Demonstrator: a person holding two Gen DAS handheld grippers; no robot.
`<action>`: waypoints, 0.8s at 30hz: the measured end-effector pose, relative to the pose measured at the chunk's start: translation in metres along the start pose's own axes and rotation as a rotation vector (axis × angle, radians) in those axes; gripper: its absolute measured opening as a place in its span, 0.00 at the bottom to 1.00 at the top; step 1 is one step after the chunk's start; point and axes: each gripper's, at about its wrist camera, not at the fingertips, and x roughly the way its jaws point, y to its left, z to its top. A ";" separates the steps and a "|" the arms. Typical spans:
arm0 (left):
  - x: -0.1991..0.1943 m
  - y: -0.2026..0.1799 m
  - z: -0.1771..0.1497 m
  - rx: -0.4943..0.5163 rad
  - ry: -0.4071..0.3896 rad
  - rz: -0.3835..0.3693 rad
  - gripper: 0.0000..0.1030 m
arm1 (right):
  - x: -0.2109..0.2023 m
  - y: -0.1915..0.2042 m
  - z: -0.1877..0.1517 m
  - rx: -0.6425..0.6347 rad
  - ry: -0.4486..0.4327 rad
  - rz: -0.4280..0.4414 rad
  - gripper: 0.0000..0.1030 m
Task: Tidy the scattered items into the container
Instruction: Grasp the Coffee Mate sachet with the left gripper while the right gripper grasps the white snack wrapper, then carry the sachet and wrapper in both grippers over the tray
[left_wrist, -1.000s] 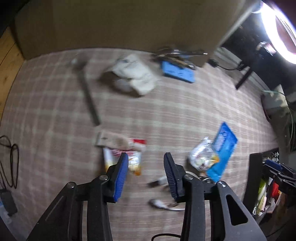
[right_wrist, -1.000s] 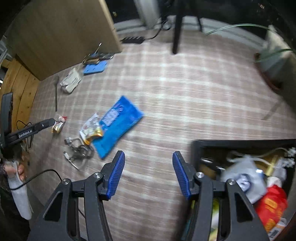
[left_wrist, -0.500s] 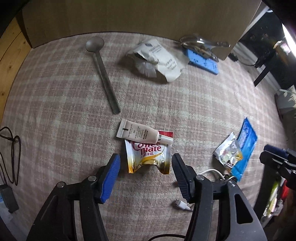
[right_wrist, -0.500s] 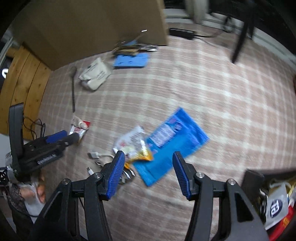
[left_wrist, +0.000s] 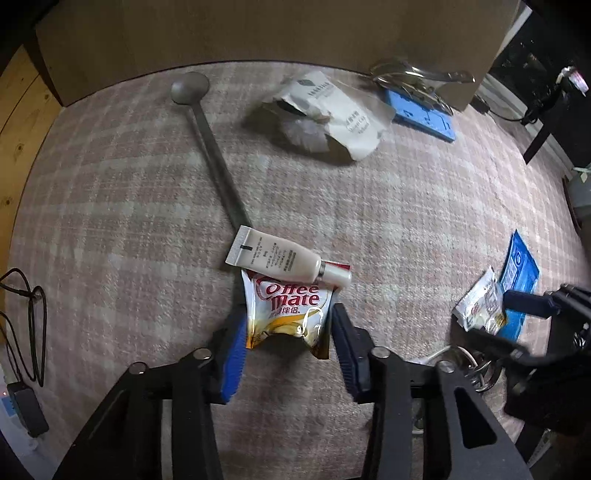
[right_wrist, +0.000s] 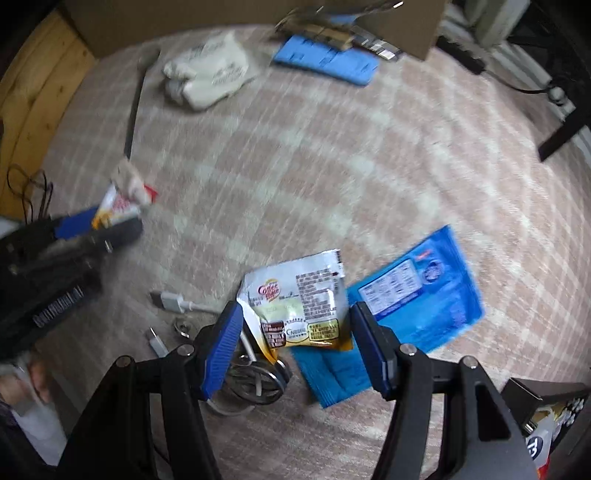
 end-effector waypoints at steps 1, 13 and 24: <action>-0.001 0.002 0.000 -0.012 -0.003 -0.003 0.36 | 0.000 0.003 -0.001 -0.022 -0.008 -0.014 0.62; -0.015 0.036 -0.001 -0.124 -0.008 -0.140 0.32 | -0.007 -0.006 -0.004 -0.021 -0.023 0.020 0.35; -0.034 0.027 -0.012 -0.090 -0.043 -0.170 0.32 | -0.028 -0.027 -0.014 0.008 -0.078 0.051 0.34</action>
